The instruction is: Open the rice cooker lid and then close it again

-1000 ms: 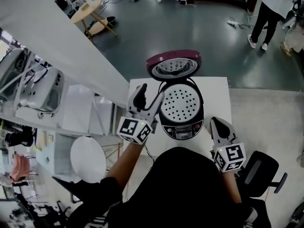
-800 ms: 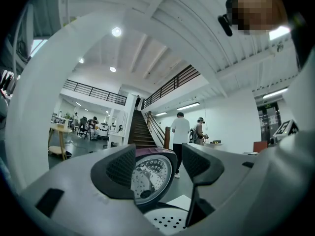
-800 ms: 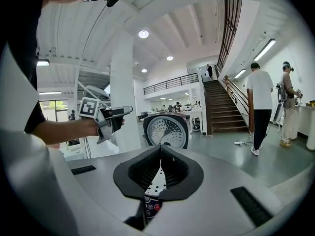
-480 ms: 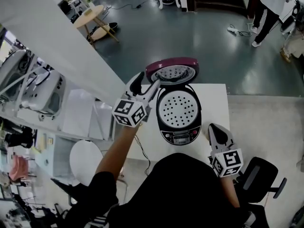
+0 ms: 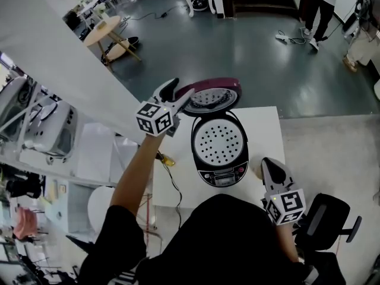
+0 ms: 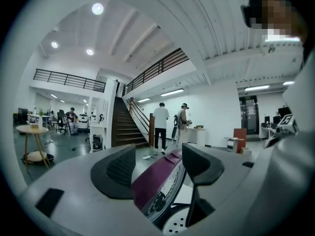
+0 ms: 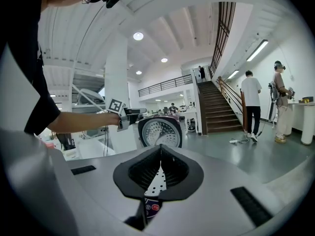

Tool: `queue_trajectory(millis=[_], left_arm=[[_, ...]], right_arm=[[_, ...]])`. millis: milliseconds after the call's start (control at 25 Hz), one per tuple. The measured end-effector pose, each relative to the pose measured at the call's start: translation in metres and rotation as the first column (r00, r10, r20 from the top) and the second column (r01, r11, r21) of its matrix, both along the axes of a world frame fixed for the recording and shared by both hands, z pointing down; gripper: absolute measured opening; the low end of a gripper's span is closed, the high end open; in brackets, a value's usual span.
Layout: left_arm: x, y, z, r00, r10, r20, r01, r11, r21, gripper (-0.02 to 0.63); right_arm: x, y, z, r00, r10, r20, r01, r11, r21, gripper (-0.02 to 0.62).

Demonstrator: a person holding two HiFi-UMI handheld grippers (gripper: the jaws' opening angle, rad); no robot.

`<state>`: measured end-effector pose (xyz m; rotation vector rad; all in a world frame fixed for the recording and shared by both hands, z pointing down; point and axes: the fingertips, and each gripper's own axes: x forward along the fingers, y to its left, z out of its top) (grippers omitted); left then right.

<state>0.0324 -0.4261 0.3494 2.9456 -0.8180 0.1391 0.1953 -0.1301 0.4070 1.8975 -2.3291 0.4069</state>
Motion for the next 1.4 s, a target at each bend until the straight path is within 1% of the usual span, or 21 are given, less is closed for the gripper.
queue_trajectory(millis=[80,240,440,640,840,1200,1320,1400], left_arm=[[0.007,-0.005,0.002,1.000,0.026,-0.015,-0.026,1.000,-0.016,0.274],[0.009,-0.020,0.005,0.999,0.037,0.025,-0.037,0.999,-0.016,0.274],[0.004,-0.033,0.006,0.998,0.055,0.042,-0.053,0.997,-0.057,0.273],[0.009,-0.034,0.015,0.991,0.121,0.064,-0.113,0.987,-0.118,0.273],[0.020,-0.029,0.024,0.974,0.202,0.100,-0.184,0.969,-0.163,0.273],[0.024,-0.027,0.034,0.956,0.252,0.150,-0.225,0.959,-0.173,0.273],[0.025,-0.021,0.037,0.945,0.271,0.185,-0.242,0.956,-0.166,0.272],[0.026,-0.019,0.037,0.941,0.277,0.195,-0.245,0.954,-0.175,0.272]], right_arm=[[-0.002,-0.003,-0.003,1.000,-0.001,0.011,0.001,1.000,0.009,0.002],[-0.007,-0.008,-0.006,1.000,-0.002,0.017,0.002,1.000,0.015,0.002],[-0.017,-0.012,-0.001,1.000,-0.019,0.021,0.019,1.000,0.000,0.002],[-0.021,-0.015,-0.005,0.999,-0.029,0.031,0.029,1.000,0.003,0.002],[-0.019,-0.018,-0.008,0.999,-0.026,0.026,0.026,1.000,0.004,0.002],[-0.019,-0.011,0.004,0.998,-0.019,0.058,0.021,0.999,-0.025,0.002],[-0.016,-0.010,0.005,0.998,-0.015,0.061,0.017,0.999,-0.027,0.002],[-0.013,-0.009,0.006,0.998,-0.010,0.069,0.012,1.000,-0.027,0.002]])
